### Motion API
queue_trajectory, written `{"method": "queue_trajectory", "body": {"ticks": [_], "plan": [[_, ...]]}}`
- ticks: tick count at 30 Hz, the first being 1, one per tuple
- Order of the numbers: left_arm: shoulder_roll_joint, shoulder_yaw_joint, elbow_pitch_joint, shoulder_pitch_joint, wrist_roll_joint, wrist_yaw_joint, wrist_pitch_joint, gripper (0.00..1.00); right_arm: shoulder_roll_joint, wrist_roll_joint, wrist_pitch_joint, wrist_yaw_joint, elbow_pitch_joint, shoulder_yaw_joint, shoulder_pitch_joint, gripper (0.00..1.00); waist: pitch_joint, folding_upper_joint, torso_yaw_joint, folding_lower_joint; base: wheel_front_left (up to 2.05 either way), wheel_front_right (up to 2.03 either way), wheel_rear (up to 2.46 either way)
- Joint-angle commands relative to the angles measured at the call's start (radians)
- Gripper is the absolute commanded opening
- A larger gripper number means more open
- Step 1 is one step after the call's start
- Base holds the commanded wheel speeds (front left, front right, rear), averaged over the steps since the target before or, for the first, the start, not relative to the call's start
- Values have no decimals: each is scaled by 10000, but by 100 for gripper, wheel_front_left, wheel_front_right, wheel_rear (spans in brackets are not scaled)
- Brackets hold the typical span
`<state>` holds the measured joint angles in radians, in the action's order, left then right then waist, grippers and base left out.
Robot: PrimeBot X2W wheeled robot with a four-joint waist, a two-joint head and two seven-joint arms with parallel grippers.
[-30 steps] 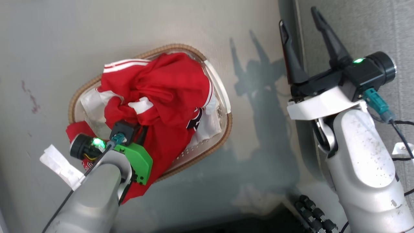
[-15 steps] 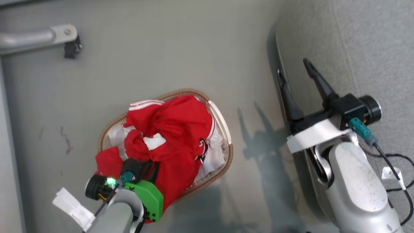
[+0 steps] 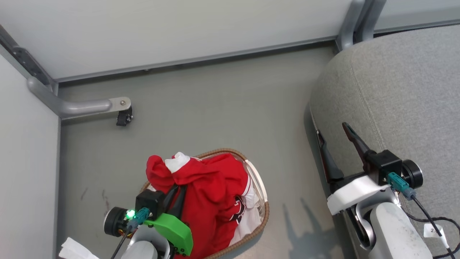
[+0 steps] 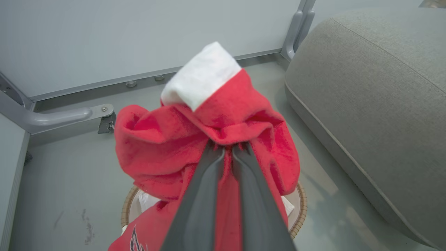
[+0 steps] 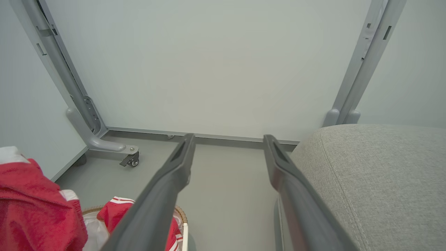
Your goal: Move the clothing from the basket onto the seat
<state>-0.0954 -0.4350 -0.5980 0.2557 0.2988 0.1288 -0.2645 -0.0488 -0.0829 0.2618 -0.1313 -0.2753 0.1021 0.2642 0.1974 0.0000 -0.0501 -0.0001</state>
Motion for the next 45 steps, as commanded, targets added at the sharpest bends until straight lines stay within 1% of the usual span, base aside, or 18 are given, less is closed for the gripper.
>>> {"method": "queue_trajectory", "body": {"ticks": [1,9,13,17,21,27,29,33,42,43,44,45], "plan": [[41,155,258,-192,-97,18,2,0,-40,-16,49,10,-71,-47,-253,100,-1005,0,355,1,0,0,0],[269,710,1698,-139,-244,18,2,0,-42,-184,49,10,-213,112,-837,100,-1704,0,410,1,0,0,0],[339,690,2440,300,-271,18,2,0,-42,-260,49,10,-299,337,-1019,100,-1828,0,439,1,0,0,0],[387,639,2792,562,-213,18,2,0,-42,-242,49,10,-408,666,-1162,100,-1859,0,522,1,0,0,0],[413,456,2949,771,-165,18,2,0,-37,-244,49,10,-466,1525,-1153,100,-1839,0,657,1,0,0,0],[435,123,3069,903,27,18,2,0,-46,-484,49,10,-688,3822,-533,100,-1821,0,922,1,0,0,0],[434,-30,3111,922,133,18,2,0,-48,-625,49,10,-829,4358,-174,100,-1817,0,1029,1,0,0,0],[432,-319,3192,967,345,18,2,0,-42,-717,49,10,-1313,4940,568,100,-1806,0,1285,1,0,0,0],[433,-1246,3273,1122,706,18,2,0,-37,-1129,50,10,-2398,5385,1665,100,-1750,0,2025,1,0,0,0],[434,-1381,3278,1131,757,18,2,0,-45,-1209,49,10,-2528,5457,1741,62,-1738,0,2108,1,0,0,0],[434,-1459,3269,1140,785,18,2,0,-39,-1295,50,10,-2559,5524,1807,0,-1727,0,2173,1,0,0,0],[431,-1544,3247,1150,830,18,2,0,-43,-1419,49,10,-2577,5534,1863,0,-1713,0,2234,1,0,0,0]]}}
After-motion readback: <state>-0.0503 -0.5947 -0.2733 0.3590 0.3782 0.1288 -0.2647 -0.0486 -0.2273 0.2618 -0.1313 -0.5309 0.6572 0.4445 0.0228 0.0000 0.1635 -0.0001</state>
